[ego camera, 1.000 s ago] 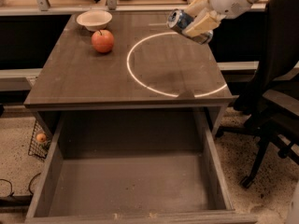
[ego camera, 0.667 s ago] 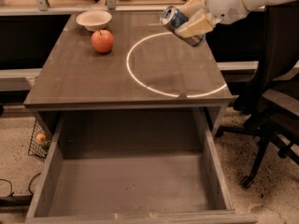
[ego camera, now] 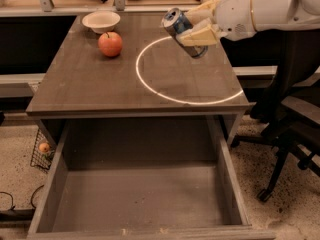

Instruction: Place redbull can upright

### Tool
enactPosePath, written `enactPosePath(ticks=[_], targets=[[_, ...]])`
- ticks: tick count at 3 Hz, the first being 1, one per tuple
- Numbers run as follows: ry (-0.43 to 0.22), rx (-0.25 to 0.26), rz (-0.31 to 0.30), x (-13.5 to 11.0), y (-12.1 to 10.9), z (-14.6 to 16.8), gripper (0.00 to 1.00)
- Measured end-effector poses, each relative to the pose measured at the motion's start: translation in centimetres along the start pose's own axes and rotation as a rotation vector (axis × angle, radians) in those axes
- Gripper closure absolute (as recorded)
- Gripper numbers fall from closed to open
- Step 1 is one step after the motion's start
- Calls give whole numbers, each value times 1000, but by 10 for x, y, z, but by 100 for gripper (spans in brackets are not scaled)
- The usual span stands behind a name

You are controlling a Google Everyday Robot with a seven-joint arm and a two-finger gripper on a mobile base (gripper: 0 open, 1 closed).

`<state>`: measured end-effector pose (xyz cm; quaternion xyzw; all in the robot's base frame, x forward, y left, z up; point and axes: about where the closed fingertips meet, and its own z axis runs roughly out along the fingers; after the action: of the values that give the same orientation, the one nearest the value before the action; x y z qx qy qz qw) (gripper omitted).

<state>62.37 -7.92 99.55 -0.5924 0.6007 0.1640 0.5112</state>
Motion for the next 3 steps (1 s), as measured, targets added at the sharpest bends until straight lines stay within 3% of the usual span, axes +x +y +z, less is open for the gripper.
enactPosePath(ticks=[1,2,3], targets=[[-144,-5,67,8,-4,16,100],[-237,0,127,22,-17,28,100],[-261,6,186,41,-28,32,100]])
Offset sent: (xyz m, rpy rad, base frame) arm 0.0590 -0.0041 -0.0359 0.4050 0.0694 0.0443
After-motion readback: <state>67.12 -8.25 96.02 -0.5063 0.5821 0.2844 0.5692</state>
